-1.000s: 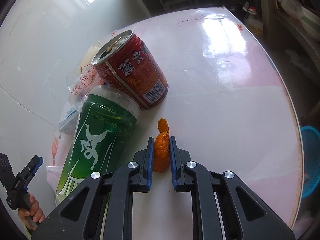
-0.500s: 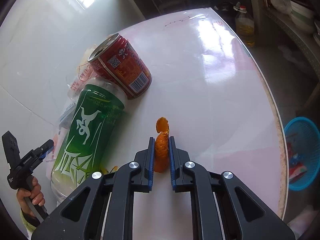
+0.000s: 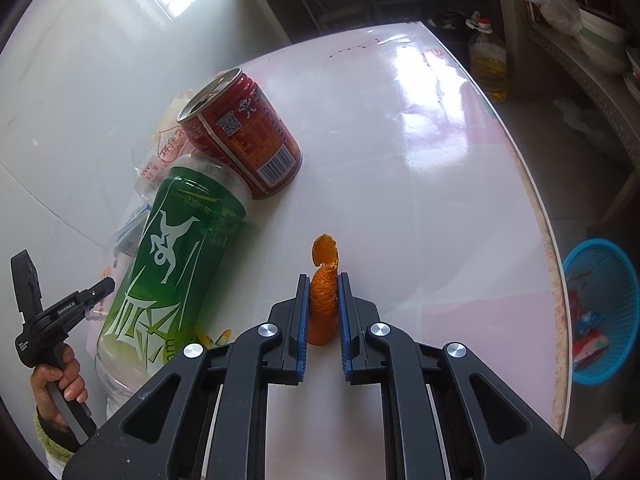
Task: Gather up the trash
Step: 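Hold the orange peel in the right tool while the left tool grasps the clear plastic box, then carry the peel and clear box to the blue wastebasket and open both tools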
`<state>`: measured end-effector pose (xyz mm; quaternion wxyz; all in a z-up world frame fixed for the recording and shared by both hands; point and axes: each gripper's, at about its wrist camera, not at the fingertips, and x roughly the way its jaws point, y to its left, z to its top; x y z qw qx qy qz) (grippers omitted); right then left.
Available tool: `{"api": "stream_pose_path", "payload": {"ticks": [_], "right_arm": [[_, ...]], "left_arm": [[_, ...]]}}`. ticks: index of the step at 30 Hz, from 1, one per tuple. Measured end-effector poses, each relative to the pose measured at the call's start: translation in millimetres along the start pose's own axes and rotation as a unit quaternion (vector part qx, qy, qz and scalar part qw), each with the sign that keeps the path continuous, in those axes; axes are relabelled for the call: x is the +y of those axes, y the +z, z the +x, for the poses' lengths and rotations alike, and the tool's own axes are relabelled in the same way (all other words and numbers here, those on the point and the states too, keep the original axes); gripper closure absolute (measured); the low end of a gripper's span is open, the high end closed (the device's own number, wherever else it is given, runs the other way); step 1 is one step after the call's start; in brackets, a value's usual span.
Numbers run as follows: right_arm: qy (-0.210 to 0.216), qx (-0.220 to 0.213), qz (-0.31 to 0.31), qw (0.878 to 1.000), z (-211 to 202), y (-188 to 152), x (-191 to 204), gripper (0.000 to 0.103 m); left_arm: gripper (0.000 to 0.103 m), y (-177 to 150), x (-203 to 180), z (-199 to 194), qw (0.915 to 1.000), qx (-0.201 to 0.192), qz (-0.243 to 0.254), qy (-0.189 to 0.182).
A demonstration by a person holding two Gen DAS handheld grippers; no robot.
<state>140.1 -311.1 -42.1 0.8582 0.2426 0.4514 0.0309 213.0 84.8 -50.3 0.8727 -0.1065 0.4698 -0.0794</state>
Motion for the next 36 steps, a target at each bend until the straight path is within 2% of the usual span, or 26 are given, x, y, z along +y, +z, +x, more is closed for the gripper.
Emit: {"api": "stream_pose_path", "payload": {"ticks": [9, 12, 18, 23, 26, 30, 36], "right_arm": [[0.0, -0.007, 0.007, 1.0, -9.2, 0.7, -8.4, 0.091], [0.001, -0.011, 0.008, 1.0, -14.7, 1.1, -9.5, 0.091], [0.01, -0.024, 0.017, 1.0, -29.5, 2.1, -11.6, 0.091], [0.015, -0.051, 0.031, 0.998, -56.2, 1.2, -20.5, 0.091], [0.017, -0.071, 0.043, 0.996, -77.3, -2.3, -32.1, 0.091], [0.007, -0.109, 0.074, 0.991, -115.7, -12.6, -61.3, 0.091], [-0.039, -0.156, 0.142, 0.977, -167.7, -44.3, -128.6, 0.091]], "left_arm": [[0.1, -0.1, 4.7, -16.6, 0.9994, -0.024, -0.015, -0.019], [0.1, 0.8, 10.1, -26.1, 0.9983, -0.032, -0.03, -0.038], [0.1, 1.7, 14.4, -53.1, 0.9962, -0.055, -0.036, -0.056], [0.1, 5.5, 4.3, -84.8, 0.9932, -0.088, -0.03, -0.07], [0.1, 6.3, -14.3, -106.7, 0.9907, -0.108, -0.01, -0.083], [0.1, 5.8, -59.5, -130.1, 0.9858, -0.124, 0.045, -0.104], [0.1, 1.1, -164.5, -141.6, 0.9692, -0.118, 0.153, -0.153]]}}
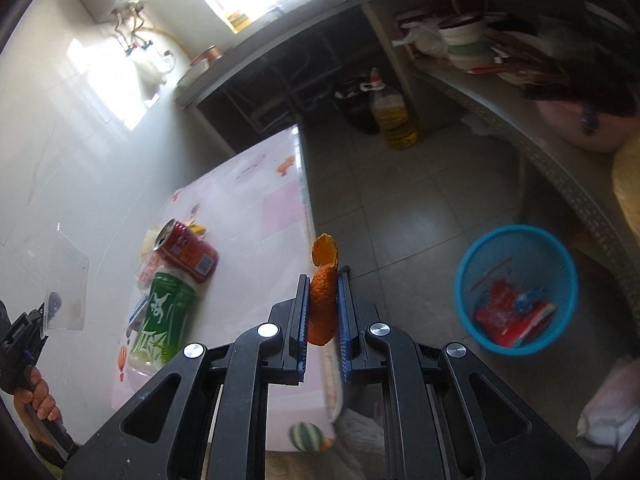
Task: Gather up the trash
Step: 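Carry the peel and clear box to the blue wastebasket and open both tools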
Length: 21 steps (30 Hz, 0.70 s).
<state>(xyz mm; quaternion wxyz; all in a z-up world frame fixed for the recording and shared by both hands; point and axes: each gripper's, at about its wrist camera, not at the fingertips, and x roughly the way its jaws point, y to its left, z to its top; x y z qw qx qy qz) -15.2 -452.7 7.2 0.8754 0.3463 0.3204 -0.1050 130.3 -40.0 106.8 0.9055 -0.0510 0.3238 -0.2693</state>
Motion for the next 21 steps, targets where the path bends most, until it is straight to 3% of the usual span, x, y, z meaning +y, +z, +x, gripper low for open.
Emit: {"api": "stream_pose_path", "payload": {"ticks": [3, 6, 12, 17, 21], "right_arm": [[-0.03, -0.017, 0.039, 0.999, -20.0, -7.6, -45.3, 0.091], [-0.063, -0.023, 0.077, 0.995, -28.9, -21.1, -83.3, 0.091], [-0.099, 0.0, 0.147, 0.984, -19.0, -48.1, -153.8, 0.091], [-0.114, 0.025, 0.188, 0.975, 6.2, -57.2, -197.1, 0.091], [-0.122, 0.045, 0.204, 0.97, 36.1, -54.2, -218.7, 0.091]], "left_arm": [[0.1, 1.3, -58.2, 27.2, 0.9975, 0.025, 0.058, -0.03], [0.1, -7.2, -117.0, 66.6, 0.9897, 0.067, 0.114, -0.054], [0.1, -48.1, -221.8, 158.2, 0.9628, 0.151, 0.216, -0.061], [0.099, -87.7, -272.2, 240.3, 0.9437, 0.233, 0.229, -0.055], [0.099, -102.7, -299.5, 293.2, 0.9402, 0.267, 0.207, -0.039]]}}
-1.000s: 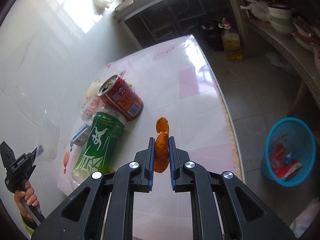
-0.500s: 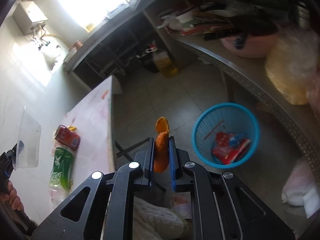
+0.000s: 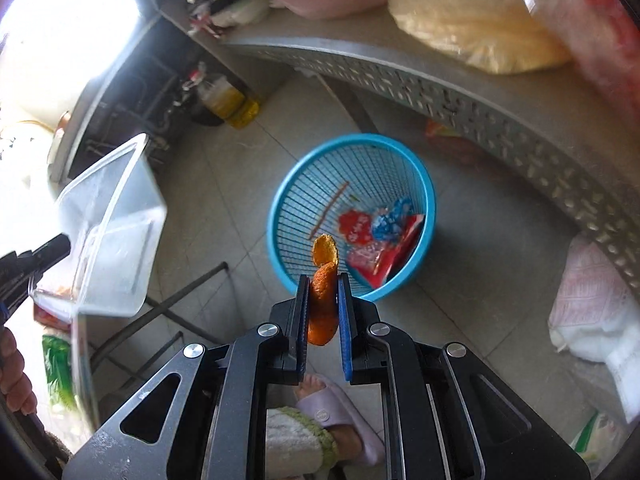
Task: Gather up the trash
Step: 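Carry the peel and clear box to the blue wastebasket and open both tools, then return both tools to the table and close the left tool on the clear bag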
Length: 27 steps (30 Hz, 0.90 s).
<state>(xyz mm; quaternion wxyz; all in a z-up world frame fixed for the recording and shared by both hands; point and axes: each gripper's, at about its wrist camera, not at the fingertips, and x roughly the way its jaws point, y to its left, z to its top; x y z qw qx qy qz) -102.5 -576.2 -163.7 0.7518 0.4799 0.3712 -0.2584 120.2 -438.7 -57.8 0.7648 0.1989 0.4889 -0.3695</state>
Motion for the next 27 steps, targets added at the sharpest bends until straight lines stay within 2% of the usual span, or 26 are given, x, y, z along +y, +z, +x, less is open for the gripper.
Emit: {"api": "stream_pose_path", "payload": {"ticks": [2, 4, 5, 6, 7, 10, 12, 18, 21, 27], "right_arm": [[-0.005, 0.007, 0.004, 1.0, 18.1, 8.2, -0.9, 0.089], [-0.005, 0.014, -0.005, 1.0, 39.5, 18.2, 3.0, 0.081], [-0.01, 0.019, -0.015, 1.0, 54.1, 23.3, 5.6, 0.074], [-0.016, 0.022, -0.017, 0.999, 66.9, 26.5, 5.2, 0.054], [-0.022, 0.027, -0.017, 0.999, 79.2, 28.0, 2.5, 0.047], [-0.049, 0.039, -0.011, 0.998, 98.9, 23.7, -7.5, 0.047], [-0.043, 0.04, 0.004, 0.998, 97.2, 16.6, -13.7, 0.047], [-0.041, 0.024, 0.001, 0.999, 63.9, -7.4, -17.4, 0.046], [-0.034, 0.01, -0.002, 0.999, 48.6, -11.1, -15.4, 0.039], [-0.007, -0.021, -0.043, 0.999, 9.4, -16.4, 19.6, 0.035]], "left_arm": [[0.098, 13.6, -5.9, 21.0, 0.9996, 0.006, -0.022, -0.019], [0.094, 23.3, -9.7, 41.3, 0.9984, 0.006, -0.048, -0.03], [0.079, 26.3, -11.2, 51.9, 0.9975, 0.011, -0.06, -0.036], [0.059, 28.6, -14.4, 63.4, 0.9968, 0.022, -0.069, -0.036], [0.055, 28.1, -15.1, 73.4, 0.9961, 0.037, -0.076, -0.028], [0.055, 21.8, -10.0, 82.4, 0.9928, 0.064, -0.093, -0.041], [0.052, 15.9, -4.7, 77.4, 0.9916, 0.067, -0.098, -0.052], [0.047, 1.4, 9.3, 38.7, 0.9929, 0.039, -0.099, -0.054], [0.044, -7.7, 17.0, 8.6, 0.9928, 0.021, -0.098, -0.064], [0.04, -38.4, 48.9, -53.8, 0.99, -0.01, -0.103, -0.097]]}}
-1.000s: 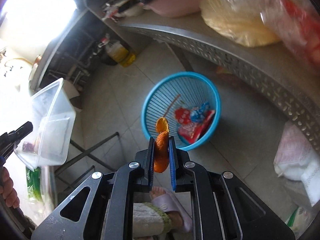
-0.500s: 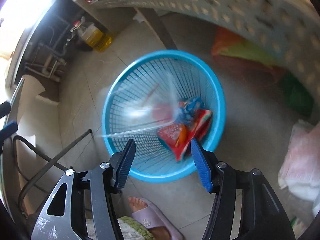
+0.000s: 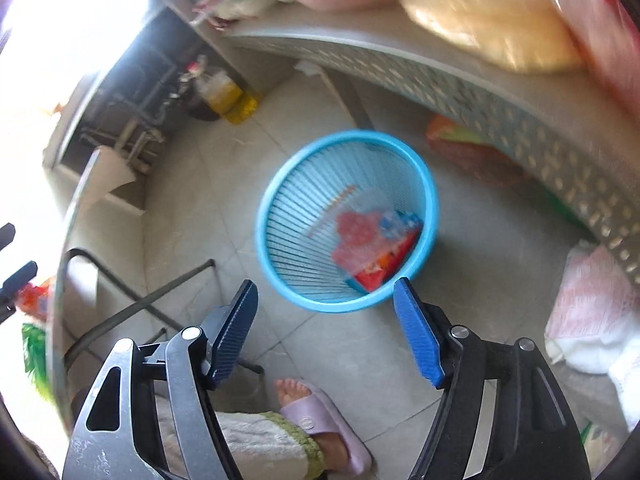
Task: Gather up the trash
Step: 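Return both tools to the table and close the left tool on the clear bag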
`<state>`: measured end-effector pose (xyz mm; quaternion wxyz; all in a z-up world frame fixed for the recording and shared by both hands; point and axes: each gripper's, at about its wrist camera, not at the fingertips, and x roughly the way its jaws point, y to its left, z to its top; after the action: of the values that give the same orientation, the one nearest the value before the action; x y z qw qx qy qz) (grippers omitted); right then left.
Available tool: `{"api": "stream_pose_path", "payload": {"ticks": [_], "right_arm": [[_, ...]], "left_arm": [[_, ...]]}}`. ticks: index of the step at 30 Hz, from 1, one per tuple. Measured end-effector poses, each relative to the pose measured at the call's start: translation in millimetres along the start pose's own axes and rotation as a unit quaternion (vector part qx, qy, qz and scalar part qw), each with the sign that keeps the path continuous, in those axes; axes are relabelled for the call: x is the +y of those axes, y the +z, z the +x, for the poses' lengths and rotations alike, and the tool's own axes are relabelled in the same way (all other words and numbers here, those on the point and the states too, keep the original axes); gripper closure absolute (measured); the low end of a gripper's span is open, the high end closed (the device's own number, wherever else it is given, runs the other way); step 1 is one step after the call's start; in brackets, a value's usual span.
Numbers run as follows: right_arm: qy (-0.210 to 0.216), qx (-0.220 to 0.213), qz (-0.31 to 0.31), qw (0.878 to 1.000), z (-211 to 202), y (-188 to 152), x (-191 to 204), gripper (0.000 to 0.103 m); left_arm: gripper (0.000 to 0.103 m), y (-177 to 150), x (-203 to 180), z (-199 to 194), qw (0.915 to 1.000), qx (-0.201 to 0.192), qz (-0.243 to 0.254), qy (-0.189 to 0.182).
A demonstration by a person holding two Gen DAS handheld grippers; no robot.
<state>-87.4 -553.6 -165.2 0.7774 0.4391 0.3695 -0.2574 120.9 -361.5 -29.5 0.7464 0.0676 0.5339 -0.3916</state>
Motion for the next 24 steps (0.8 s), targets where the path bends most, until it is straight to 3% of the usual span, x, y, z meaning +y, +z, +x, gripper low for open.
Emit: {"api": "stream_pose_path", "payload": {"ticks": [5, 9, 17, 21, 24], "right_arm": [[0.038, -0.04, -0.065, 0.996, -40.3, 5.9, 53.5, 0.027], [0.077, -0.055, -0.118, 0.989, -64.4, 5.4, 98.5, 0.021], [0.154, -0.025, -0.226, 0.962, -72.0, -9.5, 204.2, 0.017], [0.185, 0.003, -0.277, 0.943, -66.0, -23.7, 262.6, 0.015], [0.198, 0.015, -0.305, 0.932, -57.6, -33.0, 300.6, 0.015]], "left_arm": [[0.038, -29.1, 34.6, -77.5, 0.9978, -0.066, 0.002, -0.001], [0.034, -59.5, 67.5, -137.4, 0.9914, -0.13, 0.008, 0.017], [0.034, -115.9, 171.6, -218.0, 0.9699, -0.227, -0.057, 0.069], [0.034, -120.4, 231.1, -237.9, 0.9589, -0.252, -0.102, 0.081], [0.034, -109.4, 270.0, -241.4, 0.9554, -0.259, -0.125, 0.067]]}}
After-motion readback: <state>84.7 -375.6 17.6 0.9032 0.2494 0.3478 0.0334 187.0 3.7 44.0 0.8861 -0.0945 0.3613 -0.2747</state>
